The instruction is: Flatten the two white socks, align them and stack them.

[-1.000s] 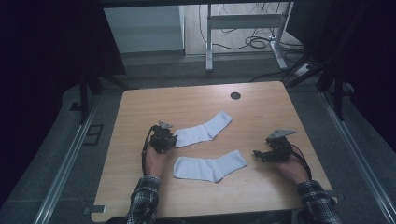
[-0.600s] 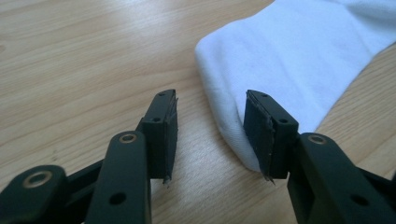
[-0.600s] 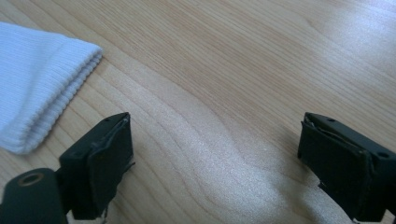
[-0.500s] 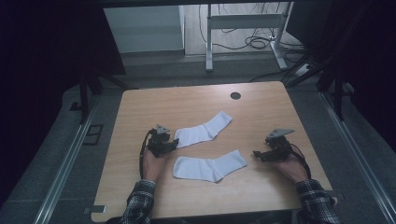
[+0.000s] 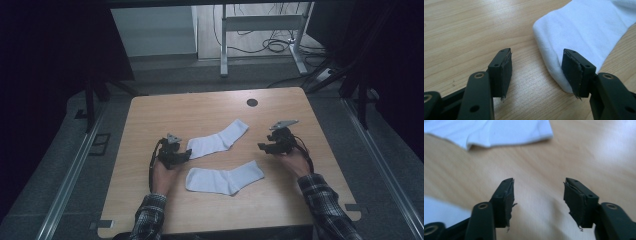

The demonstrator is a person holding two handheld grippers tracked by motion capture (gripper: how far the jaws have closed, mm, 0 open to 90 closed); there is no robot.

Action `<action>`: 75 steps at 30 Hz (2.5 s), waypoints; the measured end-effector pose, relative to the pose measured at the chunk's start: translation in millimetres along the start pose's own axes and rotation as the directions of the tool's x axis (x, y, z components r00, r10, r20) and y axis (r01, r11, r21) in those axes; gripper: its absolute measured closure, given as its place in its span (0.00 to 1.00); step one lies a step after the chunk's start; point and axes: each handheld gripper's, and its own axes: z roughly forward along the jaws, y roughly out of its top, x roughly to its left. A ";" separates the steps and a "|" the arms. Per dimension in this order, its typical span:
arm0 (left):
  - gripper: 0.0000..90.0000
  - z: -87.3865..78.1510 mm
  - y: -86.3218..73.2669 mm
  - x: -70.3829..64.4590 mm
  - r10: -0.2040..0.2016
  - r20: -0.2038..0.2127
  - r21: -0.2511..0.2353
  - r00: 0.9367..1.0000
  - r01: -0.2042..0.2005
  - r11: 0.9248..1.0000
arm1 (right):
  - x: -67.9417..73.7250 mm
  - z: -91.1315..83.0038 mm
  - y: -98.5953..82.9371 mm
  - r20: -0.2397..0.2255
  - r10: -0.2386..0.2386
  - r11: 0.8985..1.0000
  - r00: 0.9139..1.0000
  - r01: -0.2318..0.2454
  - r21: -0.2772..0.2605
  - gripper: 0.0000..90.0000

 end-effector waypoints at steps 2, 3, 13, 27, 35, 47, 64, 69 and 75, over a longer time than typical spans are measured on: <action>0.46 0.5 0.2 -0.1 0.000 0.000 -0.002 1.000 0.000 1.000 | 0.9 8.5 12.5 0.010 -0.018 1.000 1.000 0.018 0.002 0.50; 0.46 0.6 0.3 -0.2 0.001 0.000 -0.001 1.000 -0.001 1.000 | 0.9 12.1 17.4 0.015 -0.024 1.000 1.000 0.024 0.001 0.53; 0.45 1.1 0.8 -0.8 -0.001 -0.002 0.000 1.000 0.001 1.000 | -11.6 46.7 47.7 0.041 0.048 0.999 0.998 -0.047 -0.019 0.65; 0.47 1.3 1.0 -2.2 0.006 0.004 -0.004 1.000 -0.006 1.000 | -7.3 87.7 58.7 0.093 -0.016 0.999 0.996 0.012 0.039 0.69; 0.87 0.5 0.8 -8.4 0.026 0.074 -0.012 0.997 -0.025 1.000 | -1.8 81.8 54.5 0.049 0.063 0.996 0.997 -0.066 0.053 0.88; 0.94 -4.9 5.9 -10.0 0.038 0.053 -0.030 0.998 -0.037 0.999 | 1.0 41.0 41.5 -0.021 0.048 0.999 0.999 -0.048 -0.006 0.88; 0.94 -58.0 8.8 -25.0 0.074 0.110 -0.079 0.991 -0.066 0.995 | 28.9 -30.9 21.2 -0.116 0.010 0.996 0.993 -0.021 -0.089 0.89; 0.94 -70.6 2.0 -32.9 0.086 0.120 -0.079 0.989 -0.076 0.994 | 36.4 -44.1 7.8 -0.145 0.000 0.995 0.989 -0.014 -0.095 0.89; 0.94 -88.1 -13.9 -41.2 0.077 0.142 -0.076 0.987 -0.066 0.995 | 47.7 -54.0 -2.9 -0.166 -0.020 0.997 0.986 0.006 -0.083 0.89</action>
